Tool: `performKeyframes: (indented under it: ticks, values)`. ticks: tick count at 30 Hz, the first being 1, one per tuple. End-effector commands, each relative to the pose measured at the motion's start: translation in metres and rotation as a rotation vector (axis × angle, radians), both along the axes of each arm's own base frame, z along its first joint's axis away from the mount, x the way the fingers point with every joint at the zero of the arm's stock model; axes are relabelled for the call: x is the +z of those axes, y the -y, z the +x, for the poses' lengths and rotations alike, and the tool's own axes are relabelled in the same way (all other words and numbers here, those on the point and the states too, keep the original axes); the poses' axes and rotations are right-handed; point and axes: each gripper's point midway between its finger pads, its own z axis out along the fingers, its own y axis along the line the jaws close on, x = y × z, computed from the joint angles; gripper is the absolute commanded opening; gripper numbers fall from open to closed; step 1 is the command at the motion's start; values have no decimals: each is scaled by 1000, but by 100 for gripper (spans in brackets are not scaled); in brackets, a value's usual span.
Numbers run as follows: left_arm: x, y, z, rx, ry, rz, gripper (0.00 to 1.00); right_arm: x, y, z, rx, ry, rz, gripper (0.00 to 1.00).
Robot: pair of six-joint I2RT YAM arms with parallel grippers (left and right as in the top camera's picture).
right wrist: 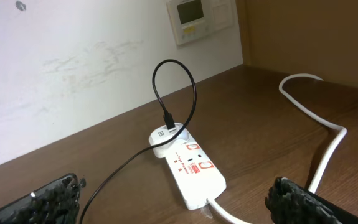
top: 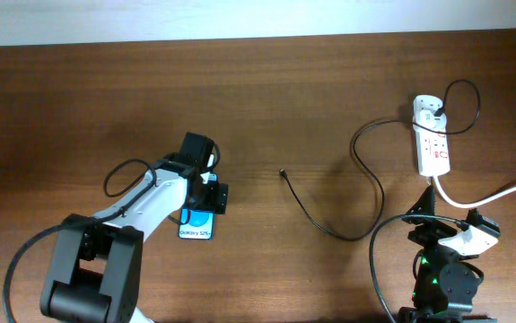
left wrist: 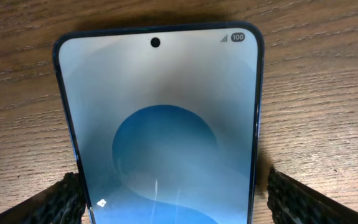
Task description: Plug charger to phone and switch on socket
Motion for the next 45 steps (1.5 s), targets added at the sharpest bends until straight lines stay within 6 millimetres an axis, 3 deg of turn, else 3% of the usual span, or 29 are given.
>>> performKeyframes:
  ticks: [1, 10, 13, 16, 18, 23, 34, 39, 42, 45]
  values:
    - [-37, -4, -49, 6, -199, -13, 96, -3, 2, -1, -7, -9, -4, 98]
    - [-37, -7, -58, 7, -235, -1, 93, -3, 2, -1, -7, -9, -4, 99]
    - [-37, -7, -58, 7, -236, -1, 73, -3, 2, -1, -7, -9, -4, 98]
    - [-37, -7, -58, 7, -236, -1, 67, -3, 2, -1, -7, -9, -4, 98]
    - [-37, -6, -57, 7, -233, -1, 69, -3, 2, -1, -7, -9, -4, 98]
    - [-17, 1, -34, 6, -198, -12, 59, -3, 2, -1, -7, -9, -4, 98]
    - [69, 18, 20, 1, -86, -48, 52, -3, 2, -1, -7, -9, -4, 98]
    - [122, 18, 21, -1, 10, -79, 51, -3, 2, -1, -7, -9, -4, 98]
    - [161, 15, 12, 36, 97, -115, 49, -3, 2, -1, -7, -9, -4, 98]
    - [186, 12, 0, 92, 146, -148, 46, -3, 2, -1, -7, -9, -4, 98]
